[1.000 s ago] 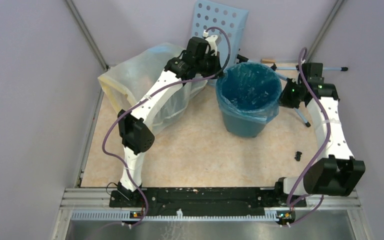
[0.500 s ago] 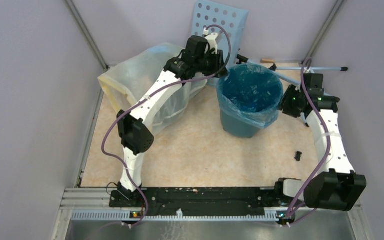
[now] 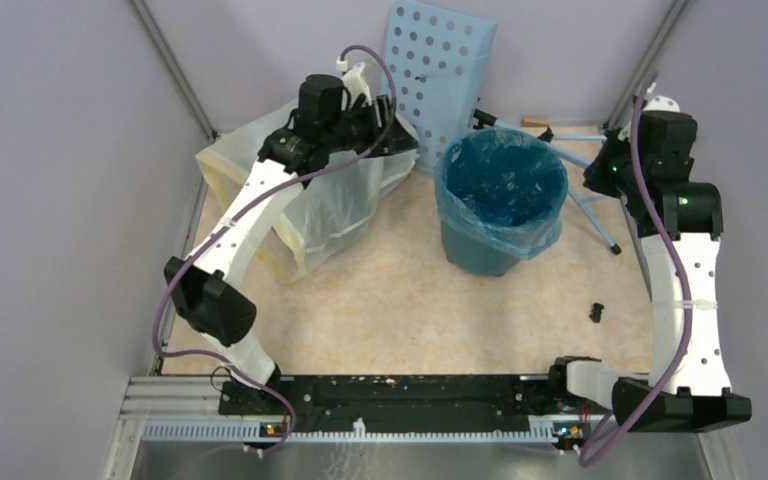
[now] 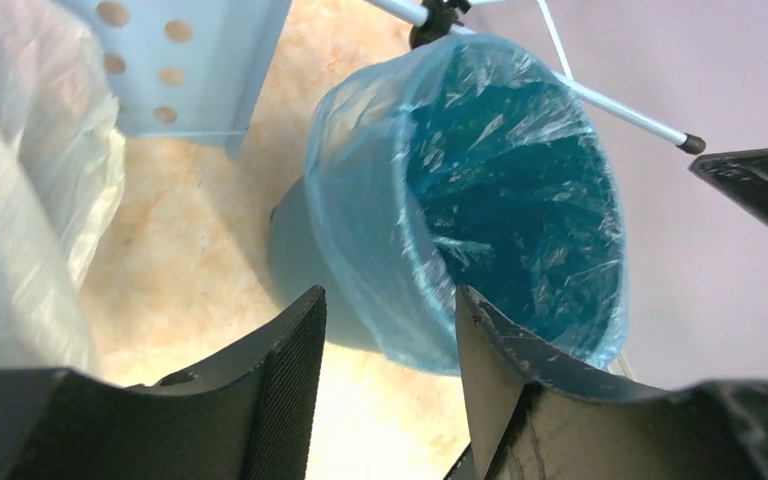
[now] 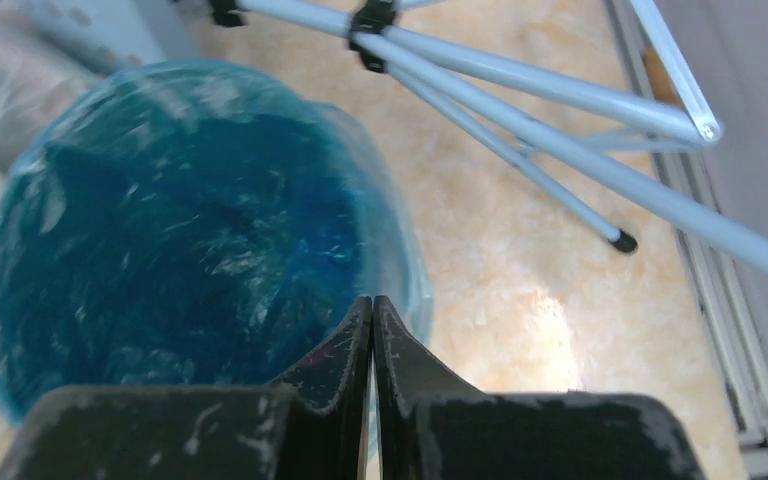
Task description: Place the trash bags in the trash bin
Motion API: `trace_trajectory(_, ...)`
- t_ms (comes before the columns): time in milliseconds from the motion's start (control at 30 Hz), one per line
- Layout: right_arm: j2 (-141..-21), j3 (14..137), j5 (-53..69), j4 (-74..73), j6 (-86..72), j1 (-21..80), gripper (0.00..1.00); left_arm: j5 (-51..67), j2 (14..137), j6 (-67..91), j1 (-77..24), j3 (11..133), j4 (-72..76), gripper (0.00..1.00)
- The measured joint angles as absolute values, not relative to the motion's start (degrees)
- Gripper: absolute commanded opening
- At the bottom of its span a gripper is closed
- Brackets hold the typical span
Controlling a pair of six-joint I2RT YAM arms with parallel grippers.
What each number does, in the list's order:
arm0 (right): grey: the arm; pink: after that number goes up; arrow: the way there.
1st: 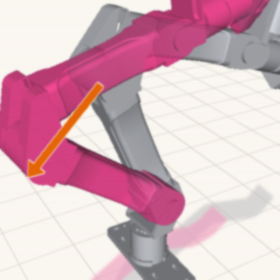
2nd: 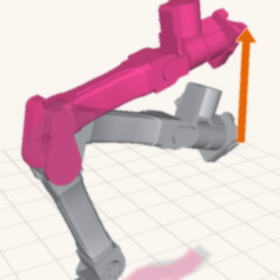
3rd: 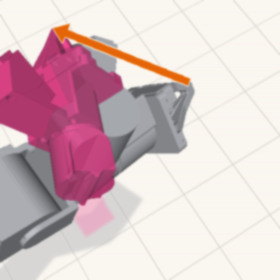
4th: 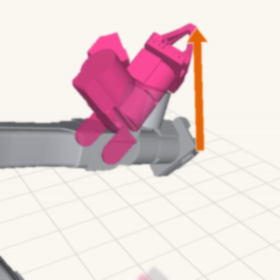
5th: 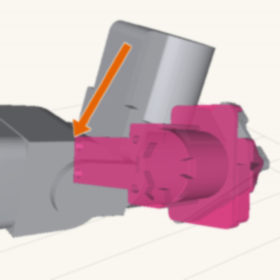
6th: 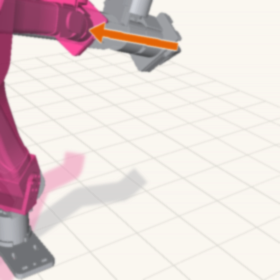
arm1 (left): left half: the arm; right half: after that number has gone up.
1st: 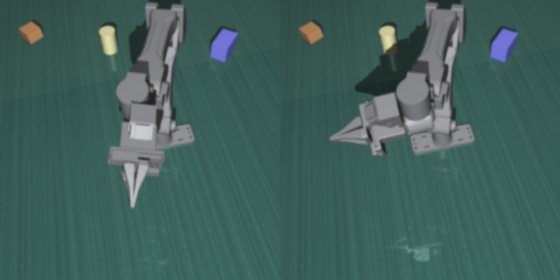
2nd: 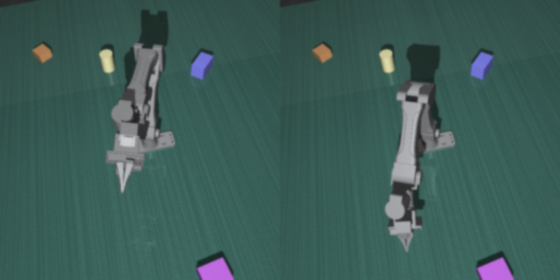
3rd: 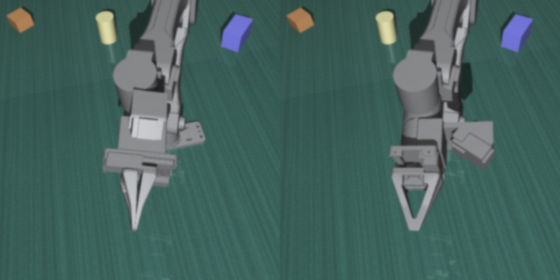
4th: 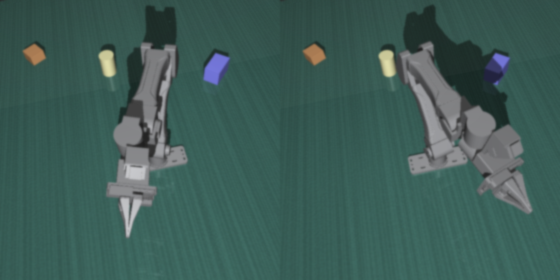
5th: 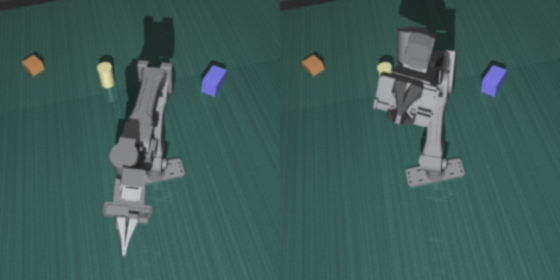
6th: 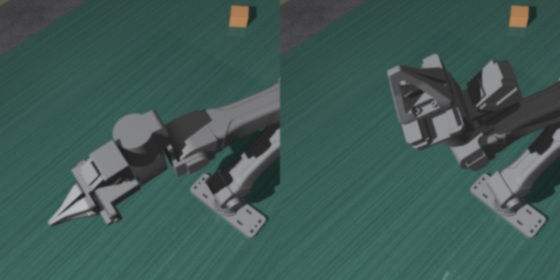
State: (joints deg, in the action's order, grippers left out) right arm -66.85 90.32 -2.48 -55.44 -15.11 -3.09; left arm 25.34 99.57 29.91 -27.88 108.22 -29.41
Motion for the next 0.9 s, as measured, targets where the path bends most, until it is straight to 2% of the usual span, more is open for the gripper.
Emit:
trace_trajectory(200,-70.37,96.9,-3.22,-56.12,-14.55,9.89,0.0,28.73,90.94,33.41,-27.03,91.66,-25.28,0.57)
trace_trajectory(400,-76.18,97.01,-1.69,-56.42,-14.72,14.57,0.0,31.92,87.96,39.2,-27.99,75.11,-16.21,0.58)
trace_trajectory(500,-79.05,96.73,-1.63,-56.51,-14.57,18.02,0.0,33.69,87.31,42.02,-28.05,69.17,-11.2,0.64)
trace_trajectory(633,-81.93,95.57,-1.39,-56.1,-14.5,20.43,0.0,35.86,87.29,44.8,-28.58,66.13,-4.32,0.69)
trace_trajectory(900,-84.05,90.02,-0.78,-52.31,-14.55,20.51,0.0,39.83,90.76,49.54,-30.35,65.93,7.88,0.66)
